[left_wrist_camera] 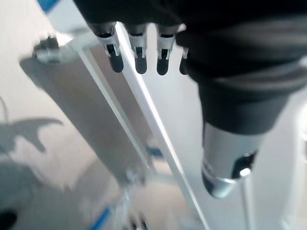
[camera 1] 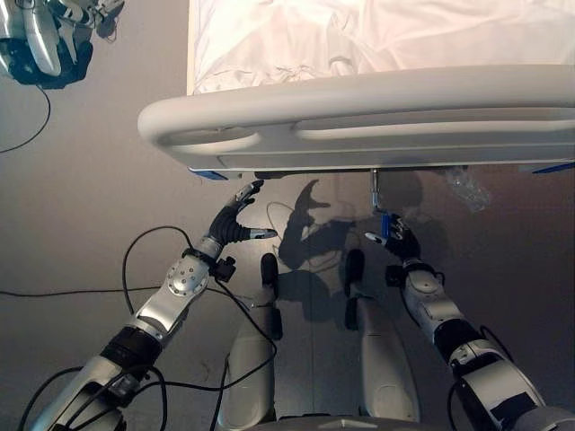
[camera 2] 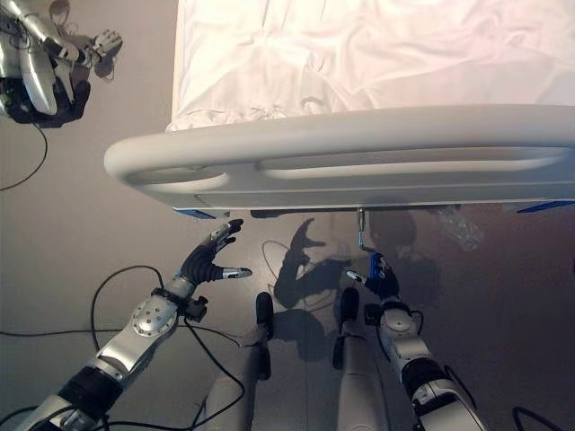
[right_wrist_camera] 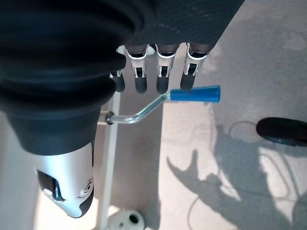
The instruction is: Raise the hospital bed
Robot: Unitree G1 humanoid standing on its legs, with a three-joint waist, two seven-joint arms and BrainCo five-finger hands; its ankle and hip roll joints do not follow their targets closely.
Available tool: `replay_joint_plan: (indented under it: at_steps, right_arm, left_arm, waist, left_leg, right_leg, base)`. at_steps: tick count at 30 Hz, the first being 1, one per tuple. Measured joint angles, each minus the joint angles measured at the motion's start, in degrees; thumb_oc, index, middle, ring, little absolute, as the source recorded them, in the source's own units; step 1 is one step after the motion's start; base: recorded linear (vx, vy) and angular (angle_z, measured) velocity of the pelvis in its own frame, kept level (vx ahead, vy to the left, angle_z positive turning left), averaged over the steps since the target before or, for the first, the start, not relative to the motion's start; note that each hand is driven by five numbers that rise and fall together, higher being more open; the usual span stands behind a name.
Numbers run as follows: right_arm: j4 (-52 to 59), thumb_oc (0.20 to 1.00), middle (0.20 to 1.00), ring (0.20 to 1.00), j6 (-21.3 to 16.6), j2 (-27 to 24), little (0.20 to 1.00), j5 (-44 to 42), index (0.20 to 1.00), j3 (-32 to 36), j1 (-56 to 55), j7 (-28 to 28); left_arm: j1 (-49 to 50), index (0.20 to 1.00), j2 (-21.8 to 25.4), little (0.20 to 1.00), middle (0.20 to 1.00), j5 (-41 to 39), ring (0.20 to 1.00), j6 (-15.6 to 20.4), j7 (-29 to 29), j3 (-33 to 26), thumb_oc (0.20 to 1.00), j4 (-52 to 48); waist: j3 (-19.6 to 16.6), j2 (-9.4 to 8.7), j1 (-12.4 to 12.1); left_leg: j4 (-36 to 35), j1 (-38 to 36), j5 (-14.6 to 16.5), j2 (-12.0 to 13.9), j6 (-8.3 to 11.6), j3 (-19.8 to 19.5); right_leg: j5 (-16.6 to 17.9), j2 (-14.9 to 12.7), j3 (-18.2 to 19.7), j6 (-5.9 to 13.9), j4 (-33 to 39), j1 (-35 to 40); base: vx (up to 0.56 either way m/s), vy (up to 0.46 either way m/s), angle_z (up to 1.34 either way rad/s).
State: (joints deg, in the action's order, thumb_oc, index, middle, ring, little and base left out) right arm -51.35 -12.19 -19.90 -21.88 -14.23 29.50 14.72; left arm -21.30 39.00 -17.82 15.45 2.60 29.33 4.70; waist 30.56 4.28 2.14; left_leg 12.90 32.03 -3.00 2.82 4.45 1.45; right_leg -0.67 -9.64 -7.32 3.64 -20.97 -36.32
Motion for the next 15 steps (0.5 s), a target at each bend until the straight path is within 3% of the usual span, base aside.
replay_joint_plan:
  at_steps: [4, 9, 11, 15]
  right_arm:
    - [-0.7, 1.0, 1.0, 1.0, 0.0, -0.5, 1.0, -1.4, 1.0, 0.1, 0.9, 1.0]
    - [-0.9, 1.0, 1.0, 1.0, 0.0, -0.8, 1.0, -1.4, 1.0, -0.2, -0.2, 1.4]
    - [-2.2, 1.0, 1.0, 1.0, -0.3, -1.5, 1.0, -2.0, 1.0, -0.7, 1.4, 2.1]
    - [-4.3, 1.0, 1.0, 1.0, 0.0, -0.4, 1.0, -2.7, 1.0, -1.0, 2.6, 2.2]
  left_arm:
    - [-2.4, 1.0, 2.0, 1.0, 1.0, -2.2, 1.0, 0.0, -0.2, 1.0, 1.0, -3.4]
    - [-2.9, 1.0, 2.1, 1.0, 1.0, -2.4, 1.0, -0.1, -0.1, 1.0, 1.0, -3.7]
    - [-3.7, 1.0, 5.2, 1.0, 1.0, -4.4, 1.0, 0.7, 0.7, 1.7, 1.0, -12.1]
    - [-5.0, 1.0, 5.0, 1.0, 1.0, -6.0, 1.0, 0.9, 1.0, 1.6, 1.0, -12.4]
  waist:
    - [0.3, 0.06, 0.1]
    - [0.3, 0.01, 0.2]
    - [-0.1, -0.15, 0.2]
    - [0.2, -0.1, 0.0]
  left_leg:
    - [3.2, 5.6, 0.2, -0.1, 0.12, -0.1]
    - [3.8, 6.0, 0.2, 0.1, 0.16, 0.0]
    - [7.5, 11.8, 1.1, -0.1, 0.11, -0.7]
    - [9.5, 14.6, 1.2, 0.0, 0.33, -1.5]
  right_leg:
    - [-0.4, -0.4, 0.6, -0.4, -3.4, -5.8]
    - [-0.2, -0.4, 0.7, -0.55, -3.8, -6.1]
    - [-1.1, -0.6, 0.8, -0.79, -7.0, -11.4]
    - [-1.1, -0.6, 0.7, -1.11, -8.4, -13.6]
  base:
    - [-0.03, 0.002, 0.0]
    - [-0.06, -0.015, 0.01]
    - [-0.03, -0.019, 0.1]
    - [-0.01, -0.004, 0.05]
